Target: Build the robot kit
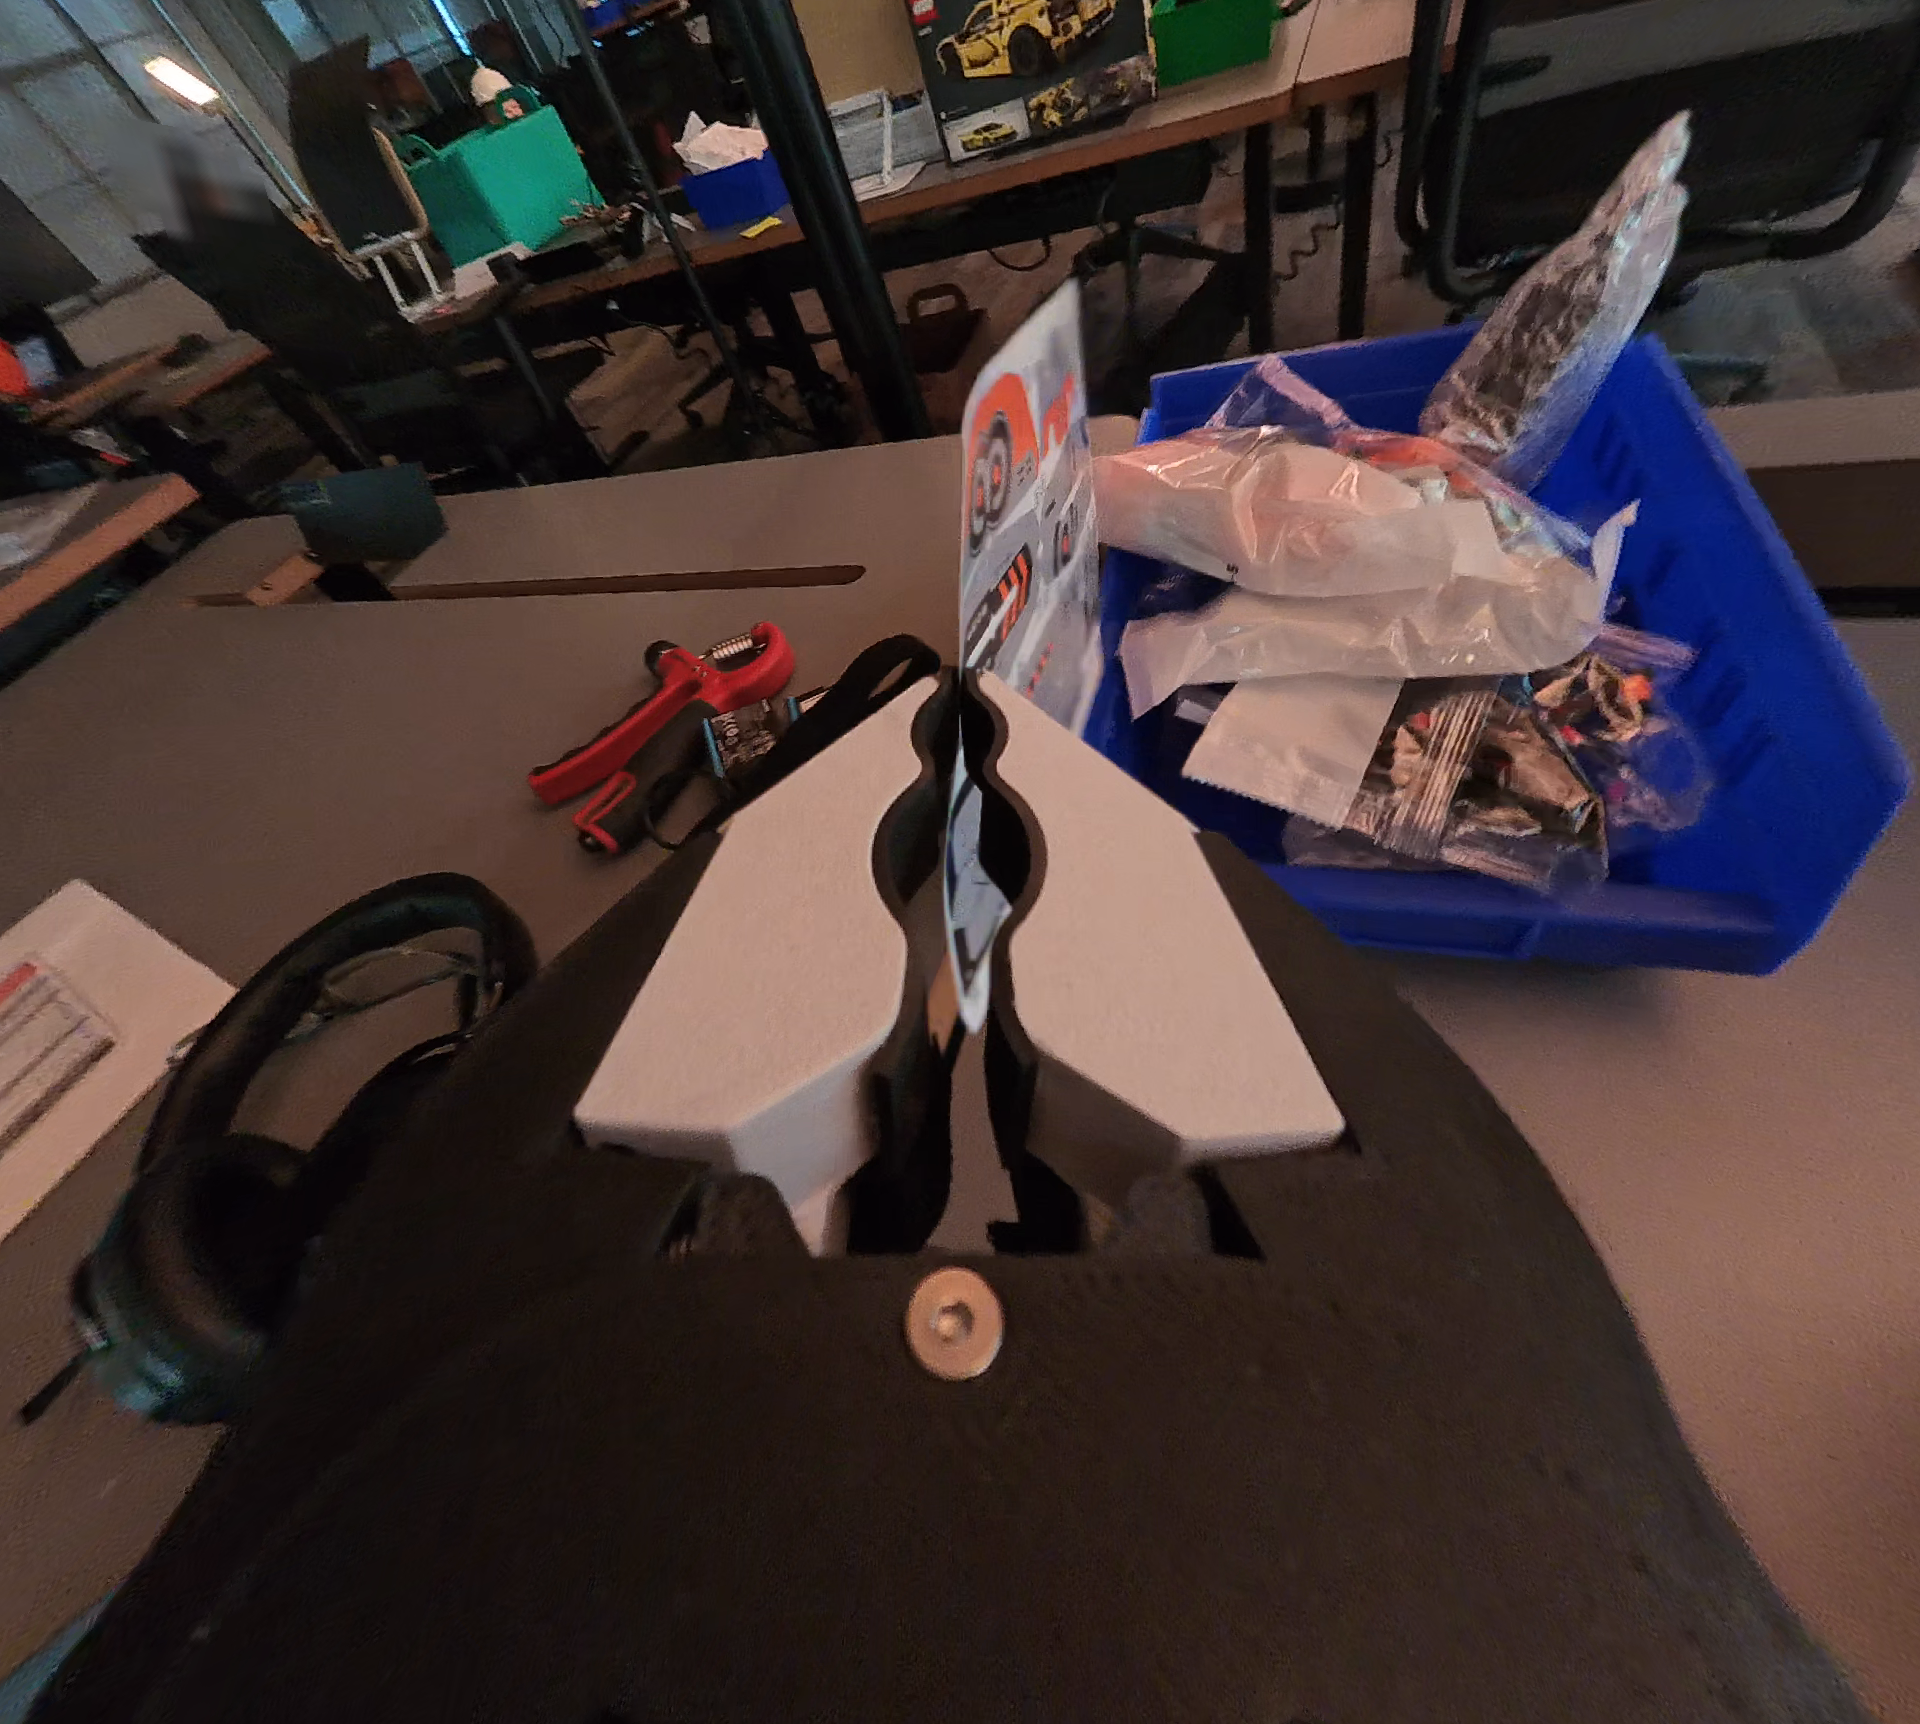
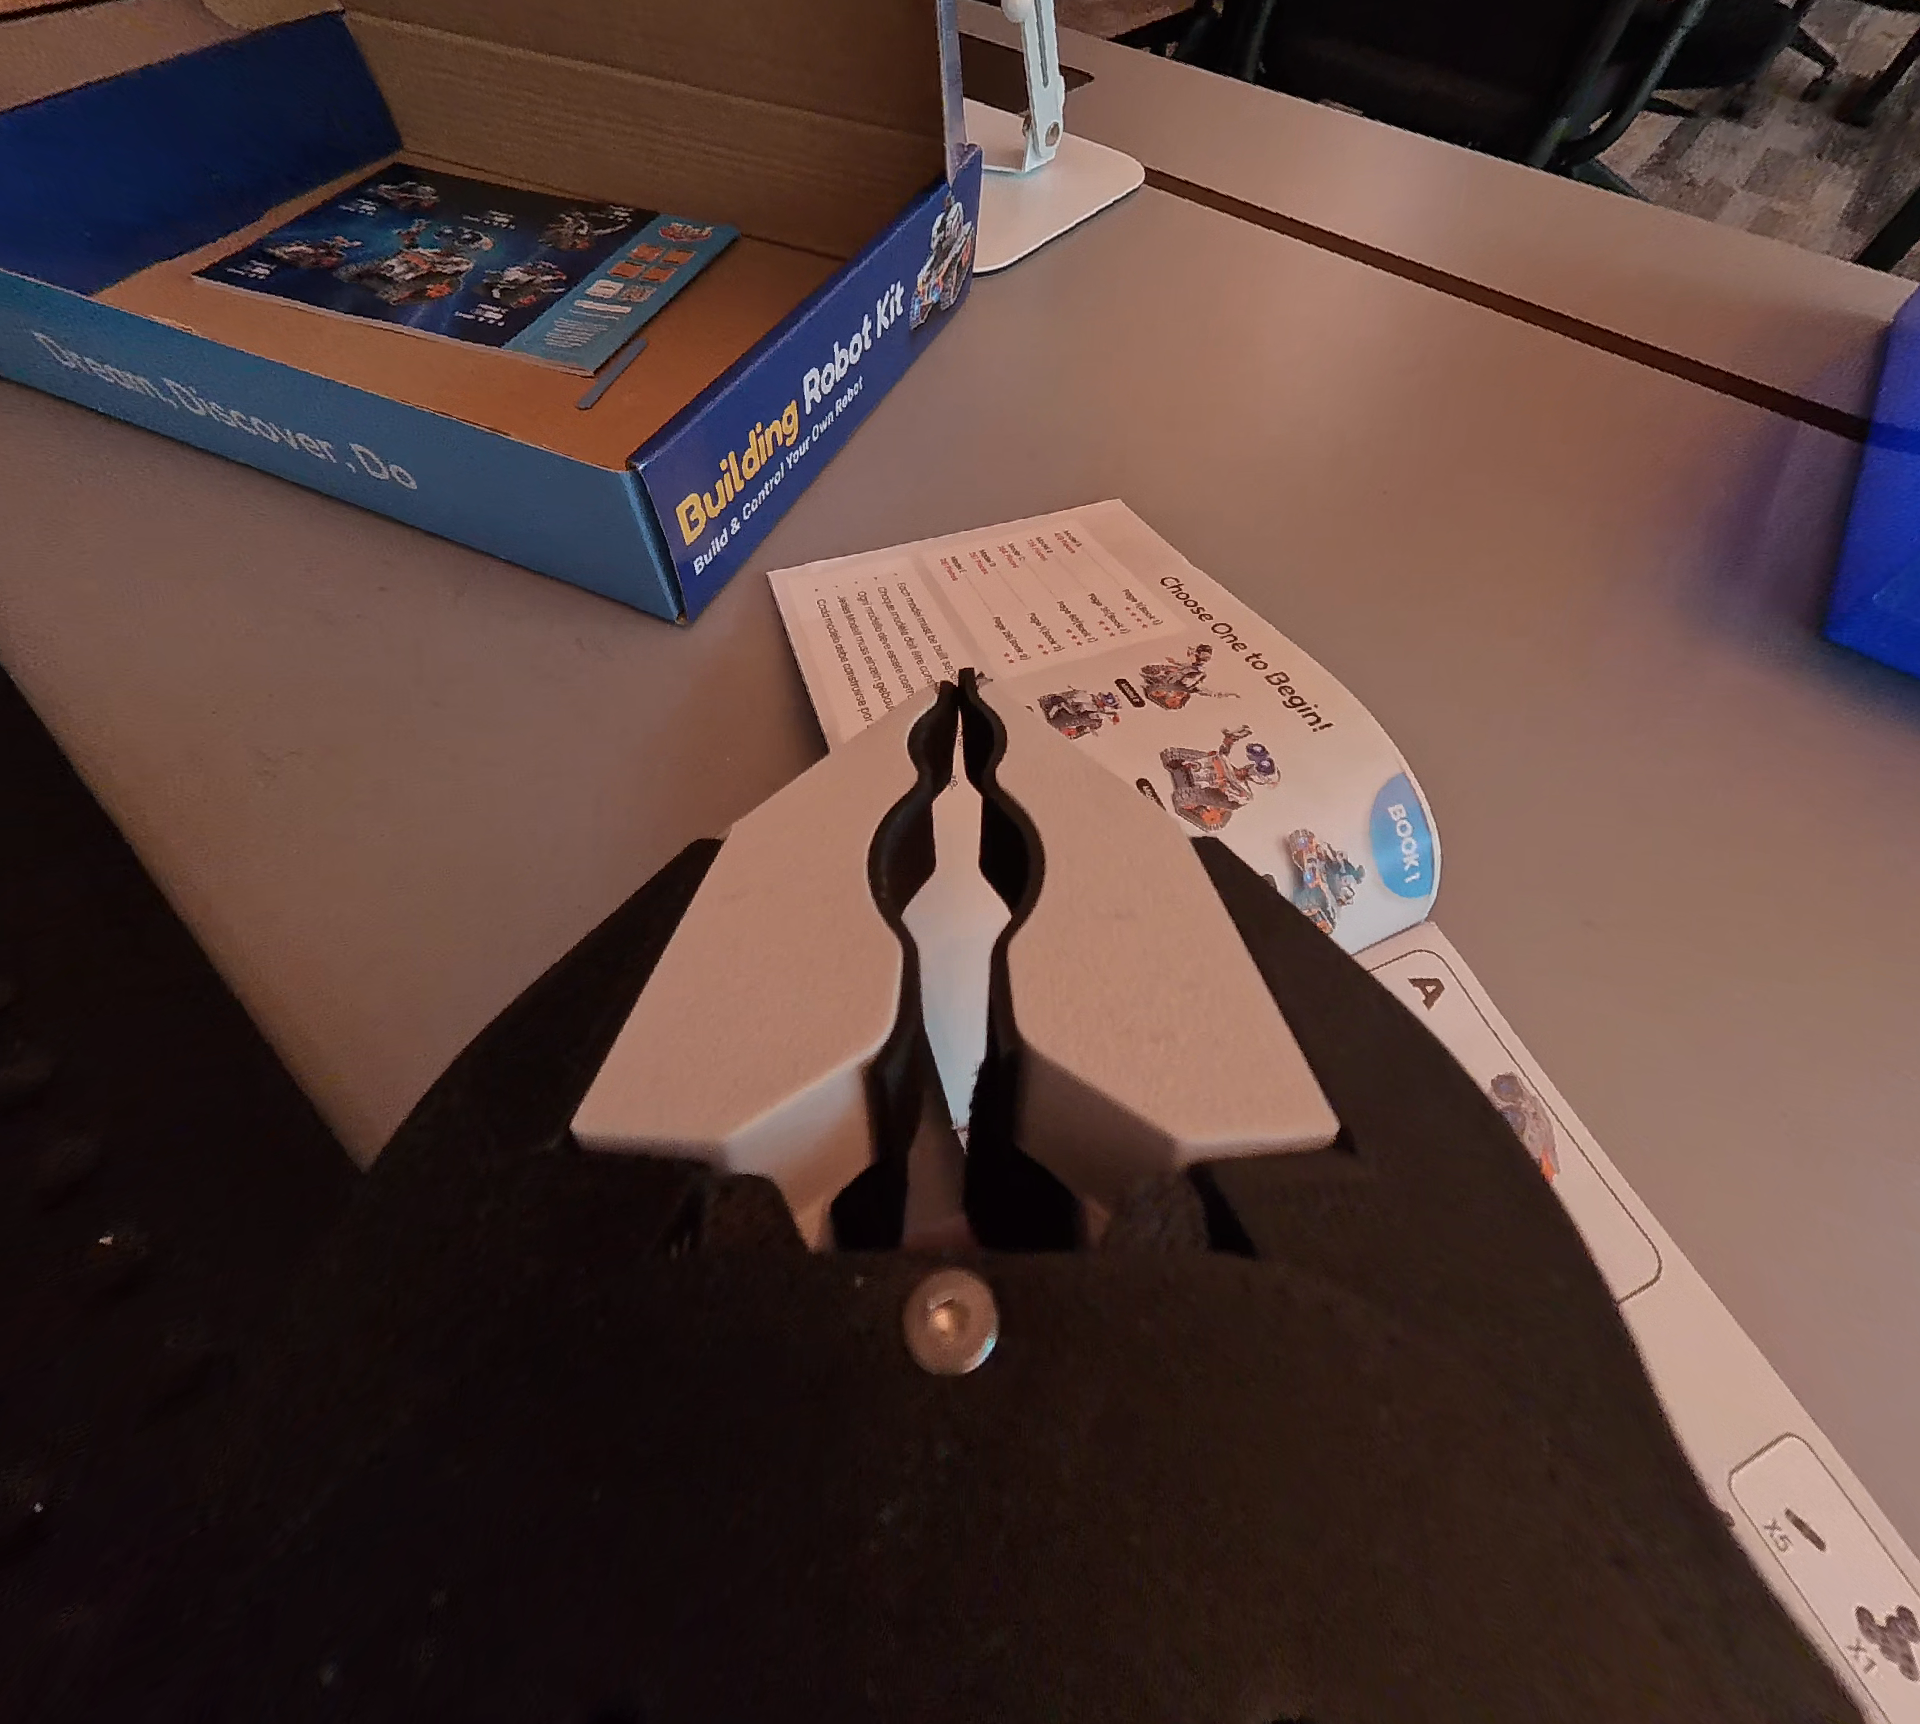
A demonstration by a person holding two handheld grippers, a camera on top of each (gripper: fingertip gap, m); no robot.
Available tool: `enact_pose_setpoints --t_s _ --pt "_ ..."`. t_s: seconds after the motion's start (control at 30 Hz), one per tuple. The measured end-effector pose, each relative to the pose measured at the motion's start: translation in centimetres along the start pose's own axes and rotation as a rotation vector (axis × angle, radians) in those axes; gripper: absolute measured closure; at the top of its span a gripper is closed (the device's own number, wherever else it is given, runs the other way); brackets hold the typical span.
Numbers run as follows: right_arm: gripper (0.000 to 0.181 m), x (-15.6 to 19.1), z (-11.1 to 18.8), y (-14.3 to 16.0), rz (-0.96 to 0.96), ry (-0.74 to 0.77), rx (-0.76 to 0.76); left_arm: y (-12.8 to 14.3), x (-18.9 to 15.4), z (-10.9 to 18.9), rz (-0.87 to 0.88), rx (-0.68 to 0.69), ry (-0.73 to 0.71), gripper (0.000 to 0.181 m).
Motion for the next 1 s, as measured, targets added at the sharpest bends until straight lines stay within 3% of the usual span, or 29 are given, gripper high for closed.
enact_pose_setpoints --t_s 0.17,0.67,0.93,1.0 --pt "0.181 0.2 0.0 0.0 0.006 -0.013 -0.009 0.4 -1.0 0.5 0.002 0.013 0.025 0.181" --pt "0.181 0.4 -0.1 0.1 0.016 -0.019 -0.007 2.3 -3.3 -4.6 0.206 0.142 0.043 0.181" --pt "0.181 0.5 -0.1 0.1 0.023 -0.016 -0.007 3.6 0.0 -3.4 0.264 0.075 -0.112 0.181" --pt "0.181 0.5 -0.2 0.1 0.028 -0.017 -0.003 4.0 -0.4 -3.0 0.29 0.076 -0.089 0.181"
Point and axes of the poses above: each gripper's, where its closed fingertips meet, z back along the fingers, y out of its underside, x = y × z across the jaws, the point moved 3 cm from there along z, back along the fingers, and after that the axes turned 13 degrees about -y, right-handed, at the moved point
